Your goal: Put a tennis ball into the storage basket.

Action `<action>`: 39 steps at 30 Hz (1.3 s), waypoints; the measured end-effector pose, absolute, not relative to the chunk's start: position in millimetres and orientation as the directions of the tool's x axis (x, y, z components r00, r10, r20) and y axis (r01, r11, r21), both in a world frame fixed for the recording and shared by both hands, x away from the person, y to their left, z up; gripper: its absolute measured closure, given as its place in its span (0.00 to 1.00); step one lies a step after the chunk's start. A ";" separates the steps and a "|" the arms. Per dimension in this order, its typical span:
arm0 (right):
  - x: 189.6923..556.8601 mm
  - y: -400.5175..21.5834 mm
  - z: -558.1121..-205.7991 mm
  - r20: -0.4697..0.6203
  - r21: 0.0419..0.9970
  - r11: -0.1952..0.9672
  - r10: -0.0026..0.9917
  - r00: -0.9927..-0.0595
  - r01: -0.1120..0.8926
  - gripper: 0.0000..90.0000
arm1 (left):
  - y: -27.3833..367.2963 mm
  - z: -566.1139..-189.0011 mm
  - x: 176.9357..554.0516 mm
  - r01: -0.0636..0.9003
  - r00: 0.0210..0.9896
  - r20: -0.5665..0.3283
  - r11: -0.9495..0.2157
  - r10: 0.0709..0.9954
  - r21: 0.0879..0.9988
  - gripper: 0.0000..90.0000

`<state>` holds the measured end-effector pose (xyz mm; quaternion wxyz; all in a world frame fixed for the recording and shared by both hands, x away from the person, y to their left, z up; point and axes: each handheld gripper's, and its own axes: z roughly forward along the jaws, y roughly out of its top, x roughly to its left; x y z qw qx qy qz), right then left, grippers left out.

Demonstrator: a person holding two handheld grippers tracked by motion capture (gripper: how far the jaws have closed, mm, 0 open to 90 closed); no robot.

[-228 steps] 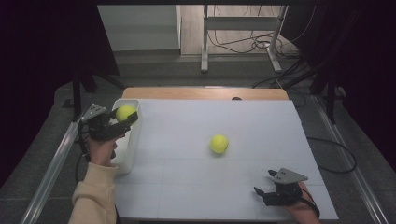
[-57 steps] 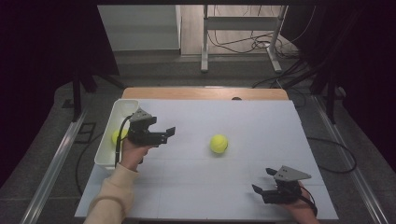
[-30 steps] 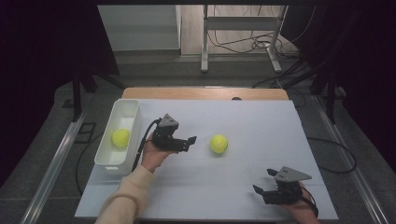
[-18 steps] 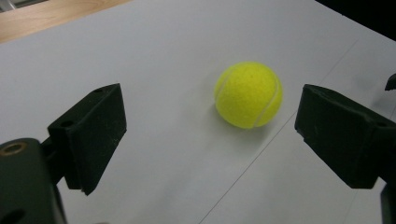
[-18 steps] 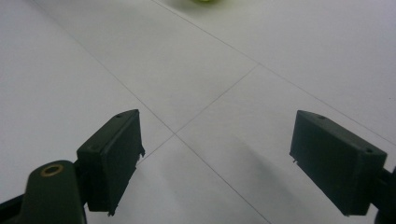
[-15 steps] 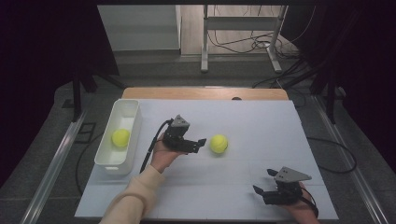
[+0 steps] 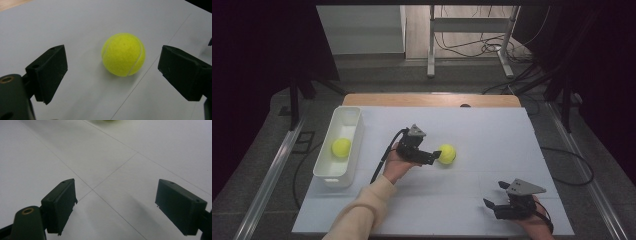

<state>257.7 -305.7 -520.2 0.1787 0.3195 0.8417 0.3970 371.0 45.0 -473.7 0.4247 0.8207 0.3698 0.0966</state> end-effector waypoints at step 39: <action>258.4 -304.1 -522.5 -0.043 0.771 0.490 0.676 -0.735 0.406 0.19 | -1.9 -503.5 405.3 0.596 0.712 -0.172 -0.456 0.681 0.661 0.06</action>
